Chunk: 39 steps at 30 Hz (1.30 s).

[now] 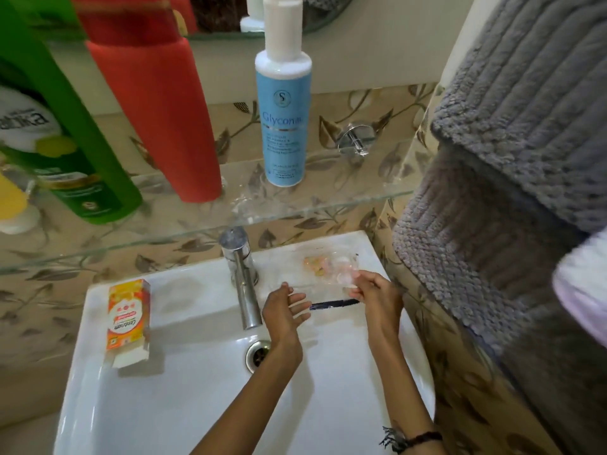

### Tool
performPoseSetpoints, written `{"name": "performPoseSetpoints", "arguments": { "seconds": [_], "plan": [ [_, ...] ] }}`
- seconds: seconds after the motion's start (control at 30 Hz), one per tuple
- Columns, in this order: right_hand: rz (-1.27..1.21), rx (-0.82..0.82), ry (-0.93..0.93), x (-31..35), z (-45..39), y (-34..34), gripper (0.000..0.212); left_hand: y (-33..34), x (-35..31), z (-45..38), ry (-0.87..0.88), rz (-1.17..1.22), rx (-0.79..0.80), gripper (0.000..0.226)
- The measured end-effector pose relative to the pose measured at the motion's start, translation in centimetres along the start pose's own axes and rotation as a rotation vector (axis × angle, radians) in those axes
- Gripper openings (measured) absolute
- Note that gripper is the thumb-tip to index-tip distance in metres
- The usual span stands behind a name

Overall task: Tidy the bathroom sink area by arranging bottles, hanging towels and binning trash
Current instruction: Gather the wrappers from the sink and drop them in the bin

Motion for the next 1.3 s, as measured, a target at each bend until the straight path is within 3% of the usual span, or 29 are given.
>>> {"name": "performPoseSetpoints", "arguments": {
  "seconds": [0.13,0.4,0.67,0.8,1.07,1.3],
  "plan": [
    [-0.174,-0.064,0.011,0.8,3.0,-4.9,0.005,-2.6,1.1,4.0,0.064,0.038,0.054,0.019],
    [-0.288,0.134,0.000,0.9,14.6,-11.4,0.013,-12.8,2.3,13.2,0.215,0.251,0.070,0.015],
    [-0.328,0.418,0.149,-2.0,25.6,-9.7,0.006,-27.1,1.0,16.4,0.425,0.361,-0.149,0.023],
    [-0.268,0.564,0.221,-4.2,30.6,-7.2,0.005,-33.6,0.4,16.2,0.513,0.367,-0.254,0.014],
    [-0.089,0.795,0.253,-10.7,40.1,-0.9,0.008,-45.7,0.5,11.7,0.389,0.432,-0.502,0.019],
    [0.154,0.796,0.323,-23.5,46.0,7.3,0.009,-56.8,3.5,-1.4,0.100,0.266,-0.638,0.019]
  ]
}}
Point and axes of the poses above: each hand's wrist, its own z-axis away from the middle knuckle, its own y-axis out of the palm, x = y × z, the point moved 1 cm from there along -z, towards the middle knuckle, and after that the axes turned 13 degrees about -x, right-handed, at the moved point
